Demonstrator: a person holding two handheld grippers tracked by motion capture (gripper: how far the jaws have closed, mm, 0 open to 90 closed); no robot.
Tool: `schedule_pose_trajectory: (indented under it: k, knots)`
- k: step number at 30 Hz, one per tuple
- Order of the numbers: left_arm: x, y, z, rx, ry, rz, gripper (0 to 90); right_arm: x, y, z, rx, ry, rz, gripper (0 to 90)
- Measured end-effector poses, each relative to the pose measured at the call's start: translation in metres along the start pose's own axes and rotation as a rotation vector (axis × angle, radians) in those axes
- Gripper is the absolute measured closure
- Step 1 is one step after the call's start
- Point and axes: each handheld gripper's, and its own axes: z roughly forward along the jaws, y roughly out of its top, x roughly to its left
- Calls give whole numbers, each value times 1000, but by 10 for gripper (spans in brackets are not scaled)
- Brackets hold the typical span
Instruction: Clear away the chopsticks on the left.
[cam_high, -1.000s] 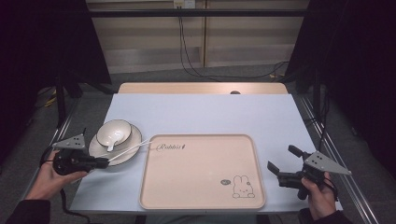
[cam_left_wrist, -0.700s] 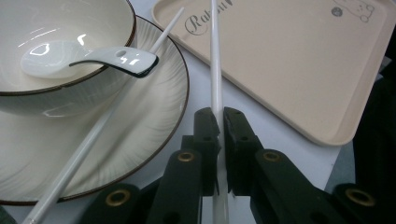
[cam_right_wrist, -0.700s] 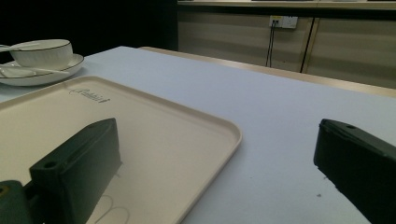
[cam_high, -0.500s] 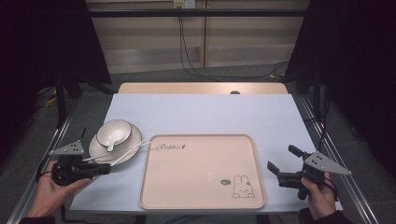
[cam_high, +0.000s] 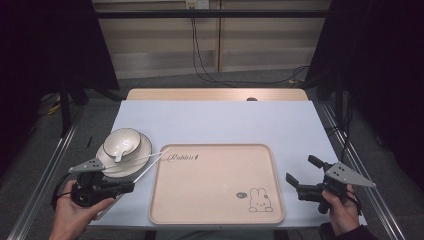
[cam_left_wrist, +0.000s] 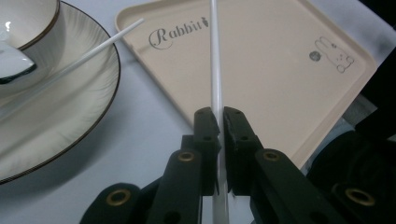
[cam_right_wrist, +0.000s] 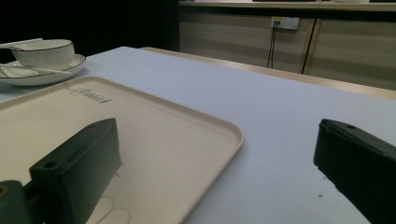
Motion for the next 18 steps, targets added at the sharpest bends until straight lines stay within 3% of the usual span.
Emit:
schedule_pose_trajectory:
  k: [9, 13, 18]
  knots:
    - [-15, 5, 22, 1, 1, -40, 848, 1, 0, 2, 3, 4, 2, 4]
    - [-19, 9, 34, -8, 21, -82, 847, 1, 1, 2, 1, 4, 0, 4]
    - [-21, 17, 48, -19, 77, -141, 847, 0, 1, 3, 2, 5, -1, 4]
